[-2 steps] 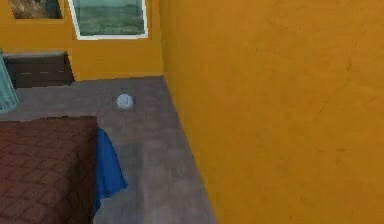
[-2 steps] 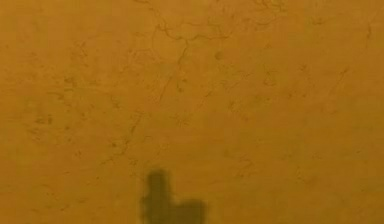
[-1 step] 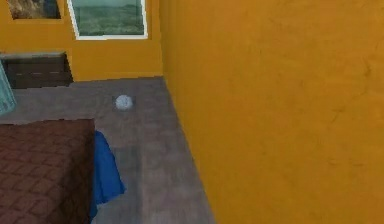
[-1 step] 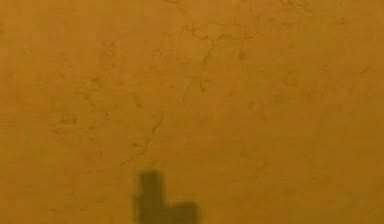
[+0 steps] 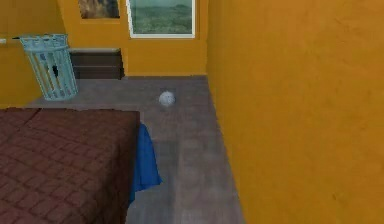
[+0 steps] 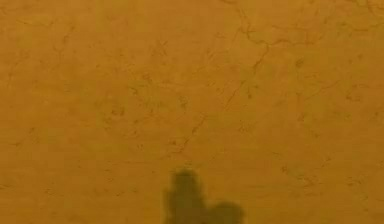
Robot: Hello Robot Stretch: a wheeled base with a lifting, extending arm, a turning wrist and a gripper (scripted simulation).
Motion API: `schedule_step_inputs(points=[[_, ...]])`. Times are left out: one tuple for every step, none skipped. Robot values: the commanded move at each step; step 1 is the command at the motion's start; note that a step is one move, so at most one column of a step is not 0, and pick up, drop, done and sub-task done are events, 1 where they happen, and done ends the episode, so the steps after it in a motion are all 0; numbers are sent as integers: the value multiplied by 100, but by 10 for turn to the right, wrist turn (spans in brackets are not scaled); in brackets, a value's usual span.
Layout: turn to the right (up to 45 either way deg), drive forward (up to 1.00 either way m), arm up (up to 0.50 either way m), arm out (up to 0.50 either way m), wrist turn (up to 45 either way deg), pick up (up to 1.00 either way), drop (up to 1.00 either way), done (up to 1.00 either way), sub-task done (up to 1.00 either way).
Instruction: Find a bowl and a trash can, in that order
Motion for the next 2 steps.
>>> schedule_step_inputs(points=[[0, 100, 0, 0, 0, 0, 0, 0, 0], [-30, 0, 0, 0, 0, 0, 0, 0, 0]])
